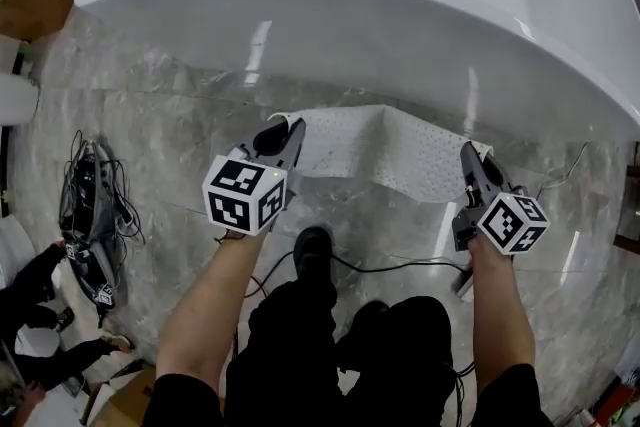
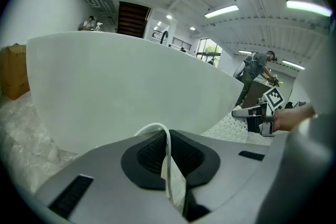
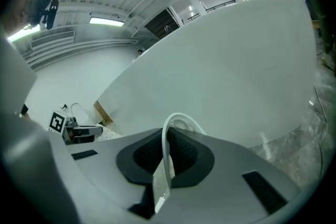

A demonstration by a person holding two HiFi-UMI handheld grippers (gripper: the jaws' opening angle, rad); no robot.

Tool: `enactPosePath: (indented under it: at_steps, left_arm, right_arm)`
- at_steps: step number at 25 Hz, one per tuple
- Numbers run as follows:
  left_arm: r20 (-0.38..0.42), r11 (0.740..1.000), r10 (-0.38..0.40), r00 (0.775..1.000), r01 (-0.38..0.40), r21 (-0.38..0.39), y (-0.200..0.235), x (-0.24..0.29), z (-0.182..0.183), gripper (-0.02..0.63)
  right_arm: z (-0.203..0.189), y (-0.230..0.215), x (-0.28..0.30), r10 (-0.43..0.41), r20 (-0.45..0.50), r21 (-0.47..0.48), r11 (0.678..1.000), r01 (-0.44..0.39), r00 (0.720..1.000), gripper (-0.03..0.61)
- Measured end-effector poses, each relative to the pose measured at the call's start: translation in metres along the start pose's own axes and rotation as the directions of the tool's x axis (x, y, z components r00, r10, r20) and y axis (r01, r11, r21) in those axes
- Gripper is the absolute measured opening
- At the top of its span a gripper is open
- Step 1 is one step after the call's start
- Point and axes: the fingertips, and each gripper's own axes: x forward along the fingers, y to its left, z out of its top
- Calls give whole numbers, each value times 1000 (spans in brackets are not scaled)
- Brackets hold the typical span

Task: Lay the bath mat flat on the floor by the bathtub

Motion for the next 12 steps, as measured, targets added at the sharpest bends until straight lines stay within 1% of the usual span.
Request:
enactPosePath:
  at_steps: [5,9,11,12]
  left_arm:
    - [47,998,-7,999,4,61,18,32,-14,23]
    - [118,996,-20,993,9,91,28,43,-5,23]
    - [156,995,-36,987,21,97,34,47,0,23]
    - [166,996,-47,985,33,84,38,48,-4,23]
  right_arm:
    - [-13,-22,35,22,50,-43,999,-20,999,21]
    - [-7,-35,47,48,94,-84,996,-40,994,21]
    - [0,-41,51,59,122,-119,992,-45,991,21]
    - [-1,-46,53,62,127,-130,990,-45,990,22]
